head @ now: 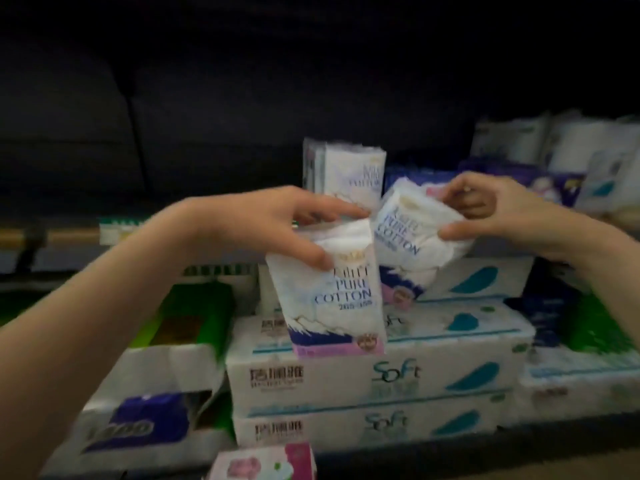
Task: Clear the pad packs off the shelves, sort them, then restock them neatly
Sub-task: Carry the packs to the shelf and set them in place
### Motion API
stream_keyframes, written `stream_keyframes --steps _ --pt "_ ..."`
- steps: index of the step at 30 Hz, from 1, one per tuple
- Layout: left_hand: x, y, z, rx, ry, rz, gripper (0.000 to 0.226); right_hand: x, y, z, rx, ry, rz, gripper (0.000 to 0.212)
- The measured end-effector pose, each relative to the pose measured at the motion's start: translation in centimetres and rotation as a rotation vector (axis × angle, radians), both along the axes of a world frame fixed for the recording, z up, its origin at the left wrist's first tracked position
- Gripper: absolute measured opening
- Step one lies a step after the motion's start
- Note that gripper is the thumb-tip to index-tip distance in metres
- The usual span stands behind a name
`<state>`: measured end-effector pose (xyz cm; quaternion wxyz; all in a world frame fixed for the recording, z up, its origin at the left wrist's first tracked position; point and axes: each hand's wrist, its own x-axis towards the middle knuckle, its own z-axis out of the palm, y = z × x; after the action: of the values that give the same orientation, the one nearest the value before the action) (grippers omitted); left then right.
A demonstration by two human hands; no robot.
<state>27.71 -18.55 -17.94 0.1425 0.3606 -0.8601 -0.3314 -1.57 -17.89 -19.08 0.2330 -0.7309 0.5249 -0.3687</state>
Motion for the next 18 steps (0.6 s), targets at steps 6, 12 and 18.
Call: stream_keyframes --steps 6,12,18 --pt "6.8 2.2 5.4 -0.249 0.2 0.137 0.054 8.7 -1.0 7.3 -0.228 0.046 0.089 0.04" --pt "11.8 1.3 7.4 -0.449 0.224 0.326 0.042 16.6 -4.7 9.0 -0.43 0.277 0.002 0.04" --pt "12.0 -3.7 7.0 -0.611 0.13 0.399 0.04 19.3 -11.8 7.3 -0.346 0.5 -0.072 0.043"
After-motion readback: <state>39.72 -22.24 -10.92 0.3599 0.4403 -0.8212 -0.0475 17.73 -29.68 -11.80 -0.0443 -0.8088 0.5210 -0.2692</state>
